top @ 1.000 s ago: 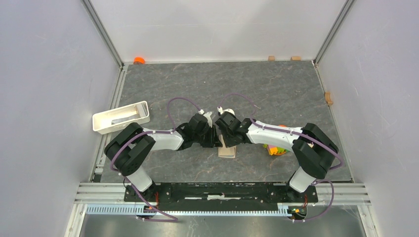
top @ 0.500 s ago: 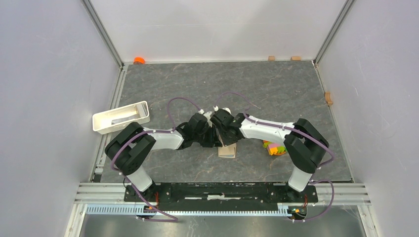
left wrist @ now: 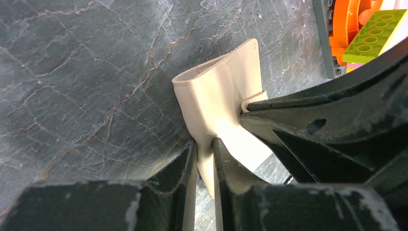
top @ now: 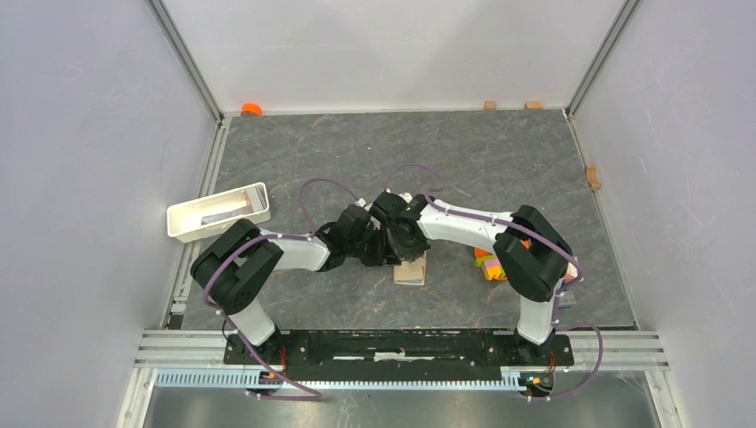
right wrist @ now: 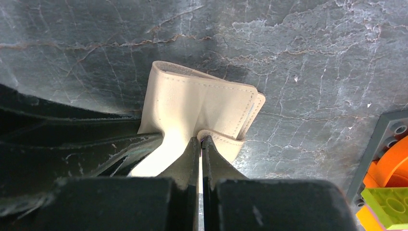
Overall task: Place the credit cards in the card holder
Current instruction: Close the card holder at the center of the board.
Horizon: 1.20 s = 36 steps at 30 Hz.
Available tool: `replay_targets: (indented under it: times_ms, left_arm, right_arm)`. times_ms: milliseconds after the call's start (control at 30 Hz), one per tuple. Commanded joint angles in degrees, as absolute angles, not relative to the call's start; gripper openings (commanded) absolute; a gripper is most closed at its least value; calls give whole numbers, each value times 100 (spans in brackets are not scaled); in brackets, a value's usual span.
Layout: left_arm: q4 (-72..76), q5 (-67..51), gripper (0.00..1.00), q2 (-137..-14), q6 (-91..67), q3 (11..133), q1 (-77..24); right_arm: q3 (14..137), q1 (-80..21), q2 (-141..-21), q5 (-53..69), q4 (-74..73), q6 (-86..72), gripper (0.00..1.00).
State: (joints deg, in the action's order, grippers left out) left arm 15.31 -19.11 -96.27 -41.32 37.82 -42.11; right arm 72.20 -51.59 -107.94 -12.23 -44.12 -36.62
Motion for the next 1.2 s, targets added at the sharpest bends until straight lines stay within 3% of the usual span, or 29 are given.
replay_targets:
  times_ms: [0,767,1167]
  left_arm:
    - [2077,-1473,15,-10035,-4126,3547,-4351]
    - [2516,-1483,15,-9844,-4289,3309,-4351]
    - [2295,-1199,15,-9401,-4135,3192,-4290]
  right_arm:
    - [6965,-5244,-12079,-965,-3364,-4529,0]
    - [7235,-6010,-13092,-1353,-2985,-6006,0]
    - [7388,-6220,-13295,-1674,-2922,-5822,0]
